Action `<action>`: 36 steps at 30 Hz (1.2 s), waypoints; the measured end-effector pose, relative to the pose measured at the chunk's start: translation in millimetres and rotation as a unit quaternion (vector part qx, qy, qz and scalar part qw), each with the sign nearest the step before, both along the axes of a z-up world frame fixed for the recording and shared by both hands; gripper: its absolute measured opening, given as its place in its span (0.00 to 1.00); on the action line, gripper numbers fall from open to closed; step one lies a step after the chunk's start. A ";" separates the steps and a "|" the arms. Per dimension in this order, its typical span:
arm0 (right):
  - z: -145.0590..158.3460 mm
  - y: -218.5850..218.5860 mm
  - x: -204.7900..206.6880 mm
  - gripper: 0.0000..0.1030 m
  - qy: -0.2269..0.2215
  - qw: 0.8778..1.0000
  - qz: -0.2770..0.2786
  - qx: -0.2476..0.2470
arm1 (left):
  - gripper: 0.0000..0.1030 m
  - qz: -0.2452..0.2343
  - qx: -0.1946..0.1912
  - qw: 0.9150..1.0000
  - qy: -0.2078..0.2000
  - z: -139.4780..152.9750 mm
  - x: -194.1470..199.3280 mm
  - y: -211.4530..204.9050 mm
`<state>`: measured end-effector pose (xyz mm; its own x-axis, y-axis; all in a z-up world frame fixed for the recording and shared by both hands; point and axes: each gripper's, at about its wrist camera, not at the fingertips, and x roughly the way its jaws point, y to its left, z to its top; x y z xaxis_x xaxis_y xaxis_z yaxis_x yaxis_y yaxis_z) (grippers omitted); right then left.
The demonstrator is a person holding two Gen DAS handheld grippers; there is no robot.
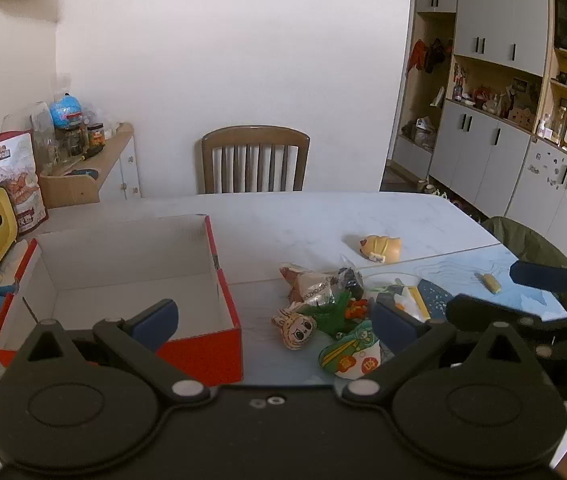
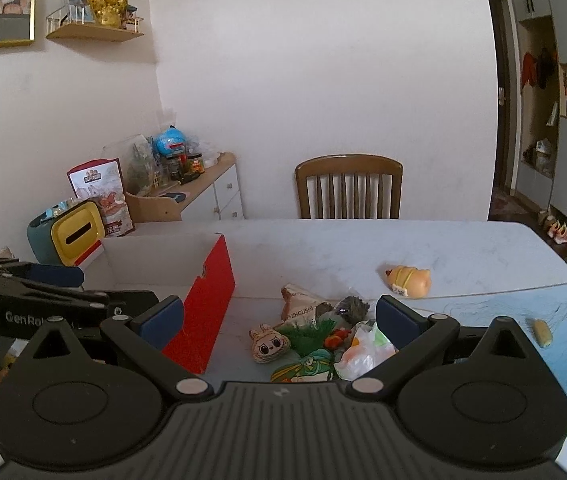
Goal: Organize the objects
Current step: 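Move both grippers toward the pile of snacks on the table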
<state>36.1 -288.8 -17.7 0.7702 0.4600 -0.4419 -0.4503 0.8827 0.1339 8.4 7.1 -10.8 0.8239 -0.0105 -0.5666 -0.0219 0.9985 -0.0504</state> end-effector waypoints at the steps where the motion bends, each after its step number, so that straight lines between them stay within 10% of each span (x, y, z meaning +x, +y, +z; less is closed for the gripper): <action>1: 0.1 0.7 -0.3 1.00 -0.001 1.000 0.001 -0.001 | 1.00 -0.001 -0.001 1.000 0.000 0.2 0.7 0.9; 36: -24.0 -21.9 -6.2 0.99 0.027 0.990 -0.130 -0.041 | 0.99 -0.113 0.017 0.993 0.018 -24.7 23.9 13.7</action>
